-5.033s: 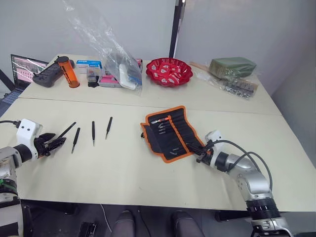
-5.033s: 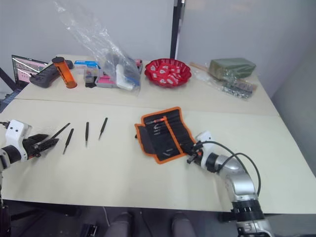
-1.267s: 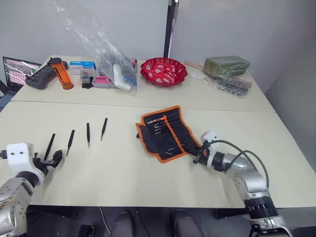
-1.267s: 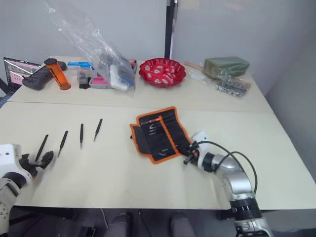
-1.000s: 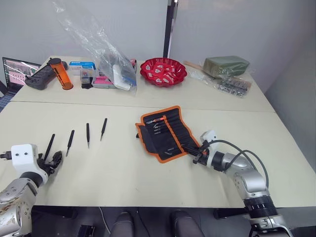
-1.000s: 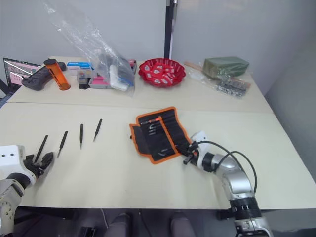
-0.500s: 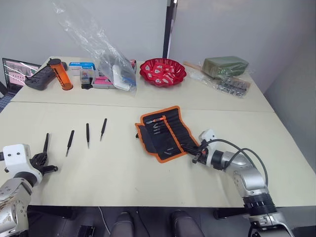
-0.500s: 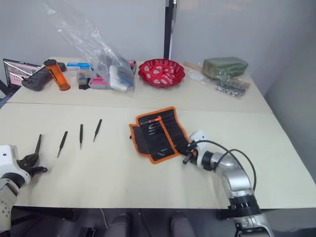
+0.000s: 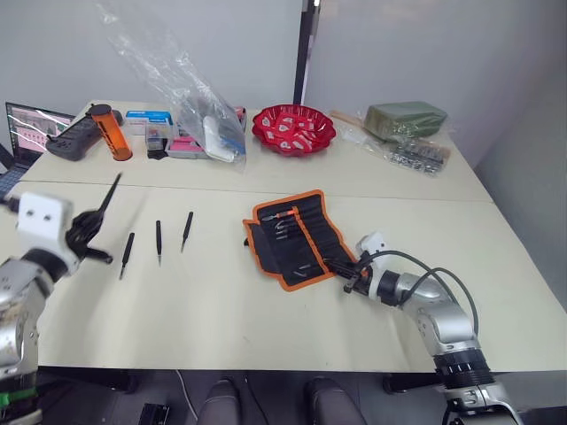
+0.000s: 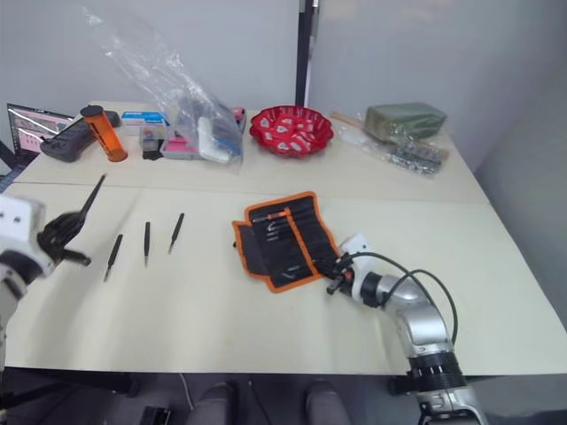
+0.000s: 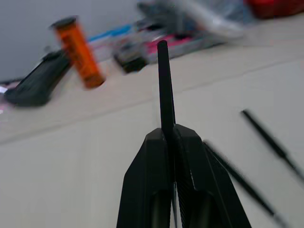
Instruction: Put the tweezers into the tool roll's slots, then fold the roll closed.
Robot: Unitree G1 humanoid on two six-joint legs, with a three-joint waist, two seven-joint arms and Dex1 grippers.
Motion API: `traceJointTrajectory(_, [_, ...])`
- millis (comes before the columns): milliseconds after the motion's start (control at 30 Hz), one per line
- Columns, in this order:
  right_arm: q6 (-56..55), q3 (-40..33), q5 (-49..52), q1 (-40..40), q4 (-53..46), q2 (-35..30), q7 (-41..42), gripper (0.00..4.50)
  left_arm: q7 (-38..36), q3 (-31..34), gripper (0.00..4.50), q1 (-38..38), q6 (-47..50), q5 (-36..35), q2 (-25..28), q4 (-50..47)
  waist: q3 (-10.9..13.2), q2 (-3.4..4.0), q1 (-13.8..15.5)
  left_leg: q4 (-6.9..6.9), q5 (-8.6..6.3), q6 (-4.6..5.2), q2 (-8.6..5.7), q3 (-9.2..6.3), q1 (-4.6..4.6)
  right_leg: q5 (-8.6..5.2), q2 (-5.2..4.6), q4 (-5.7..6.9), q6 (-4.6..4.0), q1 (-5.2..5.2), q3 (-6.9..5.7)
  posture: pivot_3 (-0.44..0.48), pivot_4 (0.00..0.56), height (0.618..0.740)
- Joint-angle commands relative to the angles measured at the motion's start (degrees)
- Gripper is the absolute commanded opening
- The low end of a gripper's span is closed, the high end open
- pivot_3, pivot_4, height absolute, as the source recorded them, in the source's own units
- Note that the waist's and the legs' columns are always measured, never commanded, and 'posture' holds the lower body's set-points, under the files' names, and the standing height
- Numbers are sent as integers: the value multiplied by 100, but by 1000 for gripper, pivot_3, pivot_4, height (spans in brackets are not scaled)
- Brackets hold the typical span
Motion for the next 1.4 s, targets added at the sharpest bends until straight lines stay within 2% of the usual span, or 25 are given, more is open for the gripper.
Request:
traceJointTrajectory(33, [81, 168, -63, 207, 35, 56, -70, 0, -870, -650, 45, -471, -86, -99, 250, -138, 2, 4, -6, -3, -2, -2, 0, 2, 0, 0, 0, 0, 1, -3, 2, 0, 150, 729])
traceJointTrajectory(167, [-19, 59, -60, 219, -53, 113, -232, 0, -1731, -1479, 45, -1326, 8, -80, 336, 14, 3, 5, -7, -8, 17, 29, 14, -6, -6, 13, 25, 5, 30, -9, 8, 0, 150, 729])
traceJointTrajectory(300, [-99, -128, 46, 168, -362, 218, -445, 0, -2592, -2499, 45, -2470, -74, 251, 173, 637, 10, 15, 18, 7, 20, 31, 17, -17, -33, 16, 39, 11, 32, -30, 14, 0, 150, 729])
traceJointTrajectory(500, [-122, -222, 133, 187, -723, 446, -721, 0, -3256, -3565, 45, -3458, -740, 1135, -207, 1913, 42, 67, 17, 11, 23, 36, 14, -16, -57, 22, 45, 16, 46, -53, 22, 0, 150, 729])
traceJointTrajectory(600, [-86, -174, 87, 225, -772, 513, -804, 0, -3519, -3898, 45, -3816, -882, 1427, -466, 2347, 50, 78, 28, 16, 25, 37, 14, -21, -107, 25, 48, 25, 50, -97, 21, 0, 150, 729])
traceJointTrajectory(767, [-202, -78, -71, 422, -520, 633, -956, 0, -3635, -4165, 45, -4417, -803, 1756, -989, 3069, 51, 78, 70, 21, 25, 37, 12, -29, -121, 23, 47, 24, 52, -100, 15, 0, 150, 729])
traceJointTrajectory(867, [-286, -69, -102, 508, -426, 672, -1013, 0, -3703, -4255, 45, -4518, -786, 1914, -1157, 3255, 51, 79, 43, 24, 25, 37, 11, -29, -119, 23, 47, 24, 54, -97, 16, 0, 150, 729])
traceJointTrajectory(1200, [-334, -98, -82, 484, -290, 629, -1025, 0, -3741, -4322, 45, -4257, -245, 2085, -1320, 2851, 50, 81, 42, 29, 25, 38, 11, -33, -112, 23, 48, 32, 54, -87, 14, 0, 150, 729])
traceJointTrajectory(1400, [-325, -52, -80, 506, -297, 654, -1013, 0, -3439, -4367, 45, -4165, 87, 2204, -1588, 2756, 50, 81, 69, 56, 25, 38, 8, -36, -110, 20, 48, 65, 58, -88, 15, 0, 150, 729])
